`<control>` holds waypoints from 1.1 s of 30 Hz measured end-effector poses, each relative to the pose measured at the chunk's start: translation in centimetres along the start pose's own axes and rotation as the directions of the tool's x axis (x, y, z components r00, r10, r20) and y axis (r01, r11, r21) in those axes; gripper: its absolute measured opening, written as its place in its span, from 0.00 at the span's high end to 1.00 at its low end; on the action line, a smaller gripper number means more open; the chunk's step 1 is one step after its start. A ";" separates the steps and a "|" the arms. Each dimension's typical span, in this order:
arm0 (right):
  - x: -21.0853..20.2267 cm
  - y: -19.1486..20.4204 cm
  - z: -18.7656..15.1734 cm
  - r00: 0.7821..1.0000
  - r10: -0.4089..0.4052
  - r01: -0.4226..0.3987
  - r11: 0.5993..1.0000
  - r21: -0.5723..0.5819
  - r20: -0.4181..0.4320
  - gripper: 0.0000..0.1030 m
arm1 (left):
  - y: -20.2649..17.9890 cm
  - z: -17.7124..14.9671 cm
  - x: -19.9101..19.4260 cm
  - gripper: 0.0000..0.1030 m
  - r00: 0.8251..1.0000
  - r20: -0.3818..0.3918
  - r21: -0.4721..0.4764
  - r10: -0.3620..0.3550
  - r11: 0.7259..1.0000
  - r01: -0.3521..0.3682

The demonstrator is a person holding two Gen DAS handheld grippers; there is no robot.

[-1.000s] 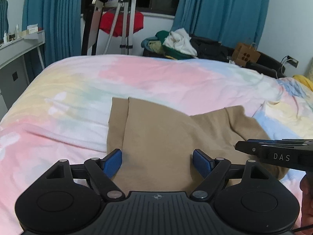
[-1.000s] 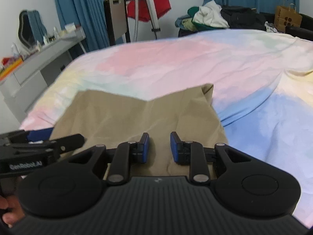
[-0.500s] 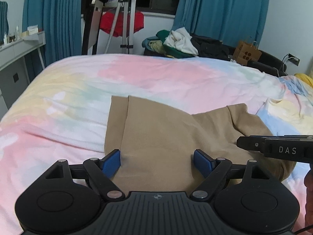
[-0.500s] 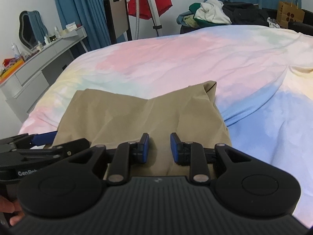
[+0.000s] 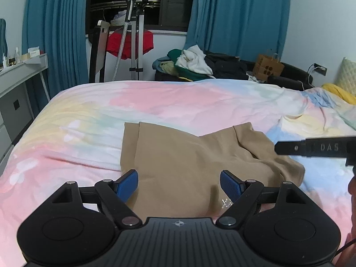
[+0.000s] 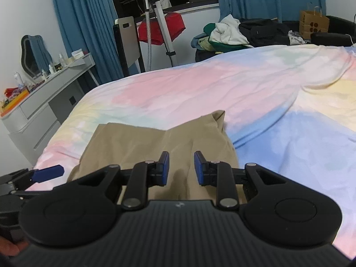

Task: Fold clothes

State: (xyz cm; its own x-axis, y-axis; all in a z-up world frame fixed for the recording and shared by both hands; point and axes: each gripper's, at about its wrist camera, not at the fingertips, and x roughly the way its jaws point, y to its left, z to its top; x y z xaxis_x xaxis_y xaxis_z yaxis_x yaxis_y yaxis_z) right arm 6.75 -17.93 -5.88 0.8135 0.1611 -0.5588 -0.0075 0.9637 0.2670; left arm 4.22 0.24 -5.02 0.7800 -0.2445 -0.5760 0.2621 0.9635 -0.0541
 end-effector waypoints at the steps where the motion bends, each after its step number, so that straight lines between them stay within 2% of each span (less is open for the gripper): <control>1: 0.1 0.0 -0.1 1.000 -0.002 0.002 1.000 -0.004 -0.005 0.73 | 0.1 0.0 0.2 0.20 1.000 -0.003 -0.002 0.002 1.000 -0.002; 4: 1.2 0.2 -0.3 1.000 -0.010 0.009 1.000 -0.016 -0.021 0.73 | 0.3 -0.1 1.3 0.20 0.999 -0.025 -0.009 0.021 1.000 -0.021; 9: 3.8 0.2 -1.5 0.994 -0.015 0.012 1.000 -0.028 -0.104 0.73 | 1.0 -1.1 4.3 0.13 0.990 -0.139 -0.021 0.037 0.999 -0.040; 18: 4.6 -0.1 -1.9 0.990 -0.001 -0.001 1.000 -0.010 -0.142 0.73 | 1.6 -1.1 4.1 0.12 0.986 -0.166 -0.081 0.023 0.996 -0.037; 22: 4.3 -0.2 -1.8 0.990 0.005 -0.004 1.000 0.009 -0.143 0.73 | 2.0 -1.3 2.2 0.12 0.981 -0.192 -0.169 -0.009 0.985 -0.024; 24: 4.1 -0.3 -1.8 0.990 0.008 -0.005 1.000 0.018 -0.141 0.73 | 2.7 -1.6 1.1 0.11 0.978 -0.197 -0.264 -0.070 0.965 0.016; 26: 4.0 -0.4 -1.7 0.990 0.012 -0.008 1.000 0.029 -0.139 0.73 | 3.8 -2.2 0.3 0.09 0.970 -0.191 -0.376 -0.150 0.924 0.069; 27: 4.0 -0.4 -1.6 0.990 0.014 -0.009 0.999 0.036 -0.139 0.73 | 4.4 -2.6 0.2 0.09 0.961 -0.187 -0.444 -0.205 0.890 0.104; 29: 3.9 -0.5 -1.5 0.990 0.017 -0.010 0.999 0.048 -0.138 0.73 | 6.0 -3.9 1.2 0.09 0.923 -0.180 -0.615 -0.341 0.771 0.165; 30: 3.8 -0.5 -1.5 0.990 0.019 -0.011 0.999 0.053 -0.138 0.73 | 6.7 -4.7 1.9 0.09 0.908 -0.171 -0.682 -0.384 0.711 0.172; 32: 3.7 -0.5 -1.4 0.990 0.021 -0.012 0.998 0.064 -0.137 0.73 | 7.8 -5.8 3.3 0.08 0.896 -0.142 -0.770 -0.422 0.615 0.168; 33: 3.6 -0.6 -1.4 0.990 0.023 -0.013 0.997 0.071 -0.138 0.73 | 8.3 -6.2 3.9 0.08 0.900 -0.119 -0.795 -0.420 0.583 0.167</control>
State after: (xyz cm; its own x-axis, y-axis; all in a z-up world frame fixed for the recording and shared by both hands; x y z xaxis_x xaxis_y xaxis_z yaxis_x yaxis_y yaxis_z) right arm 8.89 -17.60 -9.18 0.7252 0.2106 -0.6555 0.0232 0.9441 0.3289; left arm 5.90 7.93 -12.72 0.5242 -0.6114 -0.5928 -0.1688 0.6077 -0.7761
